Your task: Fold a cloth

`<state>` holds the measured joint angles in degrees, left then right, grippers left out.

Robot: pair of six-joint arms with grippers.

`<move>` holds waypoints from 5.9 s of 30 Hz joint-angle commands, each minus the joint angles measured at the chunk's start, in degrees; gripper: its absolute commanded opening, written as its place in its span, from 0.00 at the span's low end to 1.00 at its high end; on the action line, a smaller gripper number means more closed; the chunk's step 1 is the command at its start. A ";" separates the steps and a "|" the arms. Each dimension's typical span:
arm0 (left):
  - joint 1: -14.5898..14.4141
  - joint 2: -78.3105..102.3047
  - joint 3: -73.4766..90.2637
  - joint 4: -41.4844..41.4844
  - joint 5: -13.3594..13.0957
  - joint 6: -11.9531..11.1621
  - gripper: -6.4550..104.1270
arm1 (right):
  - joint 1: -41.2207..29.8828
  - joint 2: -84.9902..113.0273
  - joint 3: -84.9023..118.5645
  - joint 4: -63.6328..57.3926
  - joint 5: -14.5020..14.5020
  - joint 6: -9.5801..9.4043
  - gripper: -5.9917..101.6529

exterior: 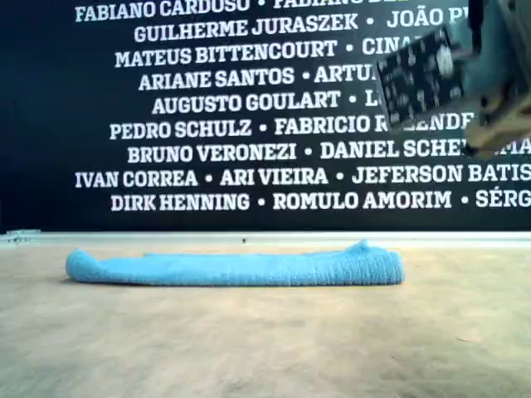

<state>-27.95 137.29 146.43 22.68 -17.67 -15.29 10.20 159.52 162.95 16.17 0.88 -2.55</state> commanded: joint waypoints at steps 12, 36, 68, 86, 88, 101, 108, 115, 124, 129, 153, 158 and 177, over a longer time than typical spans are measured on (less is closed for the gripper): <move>-1.41 0.18 15.73 -28.04 0.44 1.67 0.96 | 0.79 -0.26 -0.62 -4.39 -0.79 0.62 0.69; -0.62 -46.32 -32.17 -20.48 0.53 1.67 0.96 | 0.88 -76.55 -57.30 1.58 -8.79 0.26 0.70; 5.98 -69.43 -49.66 -20.39 0.62 5.62 0.96 | 0.88 -106.08 -97.73 16.88 -8.79 0.35 0.70; 6.86 -70.31 -53.26 -20.48 0.62 5.62 0.95 | 1.14 -106.35 -99.14 15.73 -9.58 -0.09 0.66; 6.86 -70.31 -53.79 -20.48 0.62 5.71 0.95 | 1.14 -106.35 -99.14 15.64 -9.58 -0.18 0.62; 6.06 -70.22 -54.93 -21.45 0.70 9.23 0.67 | 1.23 -106.17 -99.14 12.30 -9.67 0.00 0.34; 6.77 -69.70 -57.57 -22.59 0.62 8.79 0.09 | 1.23 -106.17 -99.14 10.28 -9.67 0.79 0.17; 6.06 -69.26 -58.80 -22.76 -0.35 8.88 0.08 | 0.44 -104.68 -97.91 10.37 -9.67 0.79 0.05; 5.89 -68.99 -57.39 -21.71 0.62 9.76 0.08 | -0.79 -102.92 -95.71 14.06 -9.58 0.79 0.05; 5.89 -67.59 -53.35 -21.71 0.62 9.76 0.08 | -0.88 -94.04 -89.82 17.40 -9.67 0.53 0.05; 3.16 -54.05 -32.70 -21.71 0.62 8.88 0.08 | 2.81 -82.44 -68.64 17.40 -9.67 0.79 0.05; 3.16 -47.81 -26.46 -21.71 0.70 8.79 0.08 | 2.90 -74.62 -63.11 17.40 -9.67 0.70 0.05; -4.57 -34.10 -7.91 -21.71 0.62 9.23 0.08 | 2.99 -61.61 -43.33 16.52 -9.76 0.26 0.05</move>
<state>-31.46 100.11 138.60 1.32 -17.23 -6.06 13.01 92.72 120.06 32.61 -8.70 -2.02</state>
